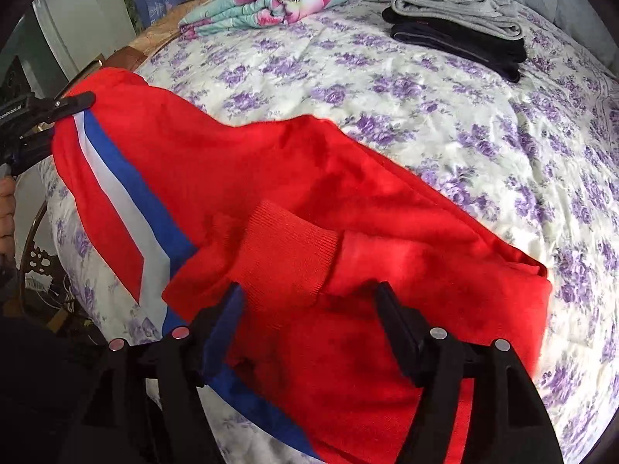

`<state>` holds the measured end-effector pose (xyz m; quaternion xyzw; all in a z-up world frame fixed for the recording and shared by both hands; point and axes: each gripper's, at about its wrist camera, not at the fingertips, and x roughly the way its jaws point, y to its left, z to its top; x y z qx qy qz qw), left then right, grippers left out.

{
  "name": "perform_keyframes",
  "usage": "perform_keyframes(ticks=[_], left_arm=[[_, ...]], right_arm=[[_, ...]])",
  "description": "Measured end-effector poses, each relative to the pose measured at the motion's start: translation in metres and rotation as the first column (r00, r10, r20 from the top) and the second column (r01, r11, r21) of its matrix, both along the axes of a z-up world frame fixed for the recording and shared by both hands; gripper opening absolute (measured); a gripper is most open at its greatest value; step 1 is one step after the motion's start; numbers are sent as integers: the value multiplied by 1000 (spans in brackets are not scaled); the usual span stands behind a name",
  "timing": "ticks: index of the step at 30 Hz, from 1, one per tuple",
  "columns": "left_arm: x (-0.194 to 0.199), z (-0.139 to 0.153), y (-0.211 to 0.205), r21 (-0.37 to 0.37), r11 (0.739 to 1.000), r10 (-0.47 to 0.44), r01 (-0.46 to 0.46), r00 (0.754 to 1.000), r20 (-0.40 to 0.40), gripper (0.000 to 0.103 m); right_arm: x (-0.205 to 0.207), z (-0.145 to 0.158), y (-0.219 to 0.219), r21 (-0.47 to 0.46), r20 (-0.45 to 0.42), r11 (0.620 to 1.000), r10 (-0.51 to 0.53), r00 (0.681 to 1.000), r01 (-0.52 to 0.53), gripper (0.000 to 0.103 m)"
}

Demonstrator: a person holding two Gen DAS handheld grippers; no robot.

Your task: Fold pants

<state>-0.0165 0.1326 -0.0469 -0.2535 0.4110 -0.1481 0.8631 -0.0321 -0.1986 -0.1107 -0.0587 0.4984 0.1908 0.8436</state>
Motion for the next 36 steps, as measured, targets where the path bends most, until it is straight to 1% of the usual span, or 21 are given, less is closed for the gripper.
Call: perform_keyframes(ticks=[3, 7, 9, 11, 13, 15, 17, 19, 21, 22, 25, 26, 27, 29, 30, 31, 32, 33, 34, 35, 36], left_arm=[[2, 21, -24, 47, 998, -54, 52, 998, 44, 25], [7, 45, -63, 81, 989, -131, 123, 987, 93, 23], [9, 56, -91, 93, 979, -193, 183, 974, 116, 23], [11, 63, -126, 104, 958, -280, 268, 951, 131, 22], [12, 62, -167, 118, 923, -380, 366, 915, 136, 22], [12, 48, -211, 129, 875, -481, 467, 869, 115, 22], [12, 30, -249, 128, 830, -554, 543, 829, 79, 22], [12, 17, -280, 131, 795, -602, 592, 797, 49, 21], [12, 10, -300, 138, 770, -633, 623, 773, 39, 21], [11, 9, -307, 136, 763, -641, 632, 767, 35, 21], [7, 7, -326, 140, 738, -671, 661, 740, 41, 21], [5, 7, -333, 147, 723, -687, 676, 726, 40, 21], [2, 4, -341, 154, 700, -709, 698, 704, 32, 21], [-4, -5, -359, 172, 646, -754, 744, 657, -7, 21], [-7, -12, -368, 178, 608, -781, 774, 623, -41, 22], [-11, -23, -377, 177, 560, -809, 810, 580, -92, 25], [-14, -35, -384, 169, 520, -826, 837, 543, -150, 27], [-16, -43, -388, 165, 497, -831, 852, 522, -192, 33], [-20, -45, -389, 176, 488, -832, 855, 517, -201, 35], [-23, -39, -384, 198, 495, -831, 846, 527, -177, 37], [-25, -30, -378, 214, 506, -829, 835, 540, -147, 49]], right_arm=[[-6, 12, -29, 39, 23, 996, -87, 996, 86, 71], [-10, 12, -81, 129, -26, 960, -246, 969, 247, 71], [-14, 8, -106, 167, -56, 932, -316, 947, 321, 71], [-20, 2, -129, 182, -81, 904, -378, 922, 387, 71], [-28, -2, -150, 198, -100, 878, -424, 900, 436, 71], [-37, -3, -168, 210, -101, 859, -456, 884, 467, 71], [-48, 2, -184, 221, -78, 849, -475, 876, 480, 71], [-56, 9, -203, 255, -69, 832, -492, 868, 492, 71], [-60, 12, -223, 304, -84, 802, -515, 853, 514, 71], [-62, 13, -231, 326, -94, 785, -527, 844, 527, 71], [-62, 11, -256, 396, -153, 716, -567, 810, 575, 71], [-62, 10, -263, 418, -172, 693, -574, 800, 587, 71], [-62, 9, -269, 435, -184, 678, -577, 796, 592, 71], [-59, 8, -274, 442, -189, 672, -578, 794, 594, 71], [-57, 9, -275, 439, -185, 677, -575, 797, 590, 71], [-54, 9, -276, 437, -181, 683, -571, 801, 585, 71], [-51, 10, -276, 435, -179, 689, -565, 805, 580, 71], [-48, 11, -276, 434, -176, 695, -559, 810, 574, 71], [-44, 13, -275, 429, -171, 703, -554, 815, 567, 71], [-41, 15, -274, 424, -162, 712, -548, 821, 559, 71], [-38, 17, -271, 423, -152, 722, -540, 828, 548, 71]])
